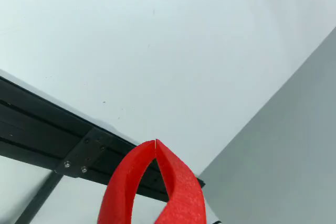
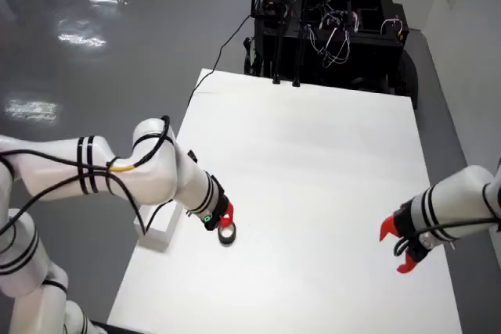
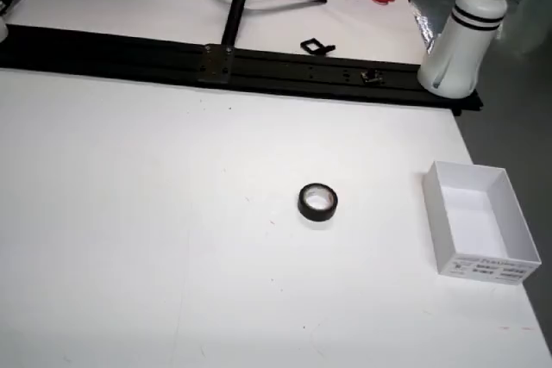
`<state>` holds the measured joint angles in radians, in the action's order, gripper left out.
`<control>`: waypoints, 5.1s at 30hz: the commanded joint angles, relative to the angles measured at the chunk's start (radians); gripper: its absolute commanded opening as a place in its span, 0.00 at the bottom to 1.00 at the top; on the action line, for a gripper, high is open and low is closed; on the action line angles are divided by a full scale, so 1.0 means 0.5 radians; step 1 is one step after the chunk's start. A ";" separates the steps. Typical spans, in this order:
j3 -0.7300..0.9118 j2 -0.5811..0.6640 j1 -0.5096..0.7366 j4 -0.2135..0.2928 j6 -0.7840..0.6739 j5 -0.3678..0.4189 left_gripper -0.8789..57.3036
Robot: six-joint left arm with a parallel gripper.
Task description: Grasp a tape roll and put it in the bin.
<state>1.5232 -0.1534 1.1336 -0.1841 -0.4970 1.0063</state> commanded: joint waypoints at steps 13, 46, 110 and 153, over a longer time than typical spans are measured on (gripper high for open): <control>-0.003 0.000 0.006 0.003 0.043 -0.034 0.01; -0.003 -0.043 -0.276 0.031 -0.561 0.018 0.44; -0.451 -1.436 -0.850 0.055 -0.979 -0.288 0.51; -0.344 -1.595 -0.687 0.037 -1.034 -0.549 0.43</control>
<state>1.3448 -0.9249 0.7760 -0.1633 -1.0082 0.7769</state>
